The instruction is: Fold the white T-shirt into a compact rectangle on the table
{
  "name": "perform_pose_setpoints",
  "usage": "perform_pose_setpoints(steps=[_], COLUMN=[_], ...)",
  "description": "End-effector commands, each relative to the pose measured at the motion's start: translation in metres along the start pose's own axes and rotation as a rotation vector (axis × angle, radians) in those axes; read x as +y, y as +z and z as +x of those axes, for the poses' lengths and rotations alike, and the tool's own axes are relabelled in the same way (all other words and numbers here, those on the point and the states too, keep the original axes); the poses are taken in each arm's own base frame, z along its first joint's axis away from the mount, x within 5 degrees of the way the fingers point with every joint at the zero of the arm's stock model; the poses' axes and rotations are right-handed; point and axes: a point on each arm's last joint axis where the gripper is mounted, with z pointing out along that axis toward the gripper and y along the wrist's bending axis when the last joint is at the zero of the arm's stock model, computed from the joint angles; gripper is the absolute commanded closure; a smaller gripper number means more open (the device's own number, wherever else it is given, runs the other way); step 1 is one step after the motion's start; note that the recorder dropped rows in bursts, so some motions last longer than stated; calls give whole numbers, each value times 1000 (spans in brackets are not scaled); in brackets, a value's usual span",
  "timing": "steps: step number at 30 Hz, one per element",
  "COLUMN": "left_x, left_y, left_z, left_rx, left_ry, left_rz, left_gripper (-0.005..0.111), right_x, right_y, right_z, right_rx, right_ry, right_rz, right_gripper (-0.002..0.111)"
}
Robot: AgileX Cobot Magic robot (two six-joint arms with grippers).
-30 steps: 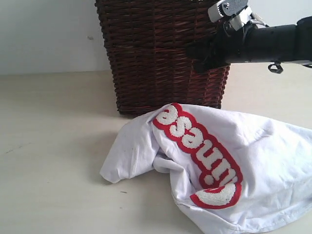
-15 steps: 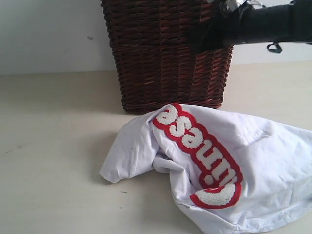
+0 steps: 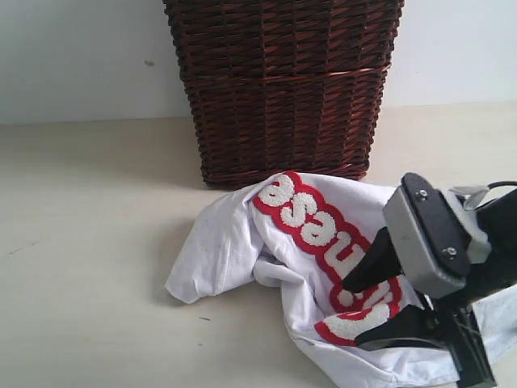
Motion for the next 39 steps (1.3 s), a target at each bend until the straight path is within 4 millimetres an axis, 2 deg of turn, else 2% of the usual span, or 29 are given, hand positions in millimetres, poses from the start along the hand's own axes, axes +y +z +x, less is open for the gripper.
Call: perform_pose_setpoints(steps=[1, 5, 9, 11, 15, 20, 22, 27, 29, 31, 33, 35, 37, 39], left_x=[0, 0, 0, 0, 0, 0, 0, 0, 0, 0, 0, 0, 0, 0], left_y=[-1, -1, -1, -1, -1, -1, -1, -1, -1, -1, -1, -1, -1, -1], left_z=[-2, -2, -2, -2, -2, -2, -2, -2, -2, -2, -2, -2, -2, -2], left_rx=[-19, -19, -19, -19, -19, -19, -19, -19, -19, -19, -19, -19, -19, -19], left_ry=[-6, -6, -6, -6, -6, -6, -6, -6, -6, -6, -6, -6, -6, -6], left_rz=[0, 0, 0, 0, 0, 0, 0, 0, 0, 0, 0, 0, 0, 0], left_gripper=[107, 107, 107, 107, 107, 107, 107, 107, 107, 107, 107, 107, 107, 107], right_x=[-1, -3, 4, 6, 5, -1, 0, 14, 16, 15, 17, 18, 21, 24], right_y=[22, 53, 68, 73, 74, 63, 53, 12, 1, -1, 0, 1, 3, 4], right_z=[-7, 3, 4, 4, 1, -17, -34, -85, -96, -98, -94, -87, -79, -73], right_rx=[-36, 74, 94, 107, 105, 45, -25, -257, -290, -280, -221, -137, -73, -34], right_ry=[52, 95, 82, 72, 70, 82, 76, 7, 15, 63, 162, 183, 157, 146], right_rz=[25, 7, -75, -86, -75, -60, -104, -274, -303, -304, -328, -344, -357, -369], right_gripper=[53, 60, 67, 78, 108, 108, 108, 108, 108, 108, 108, 105, 95, 80])
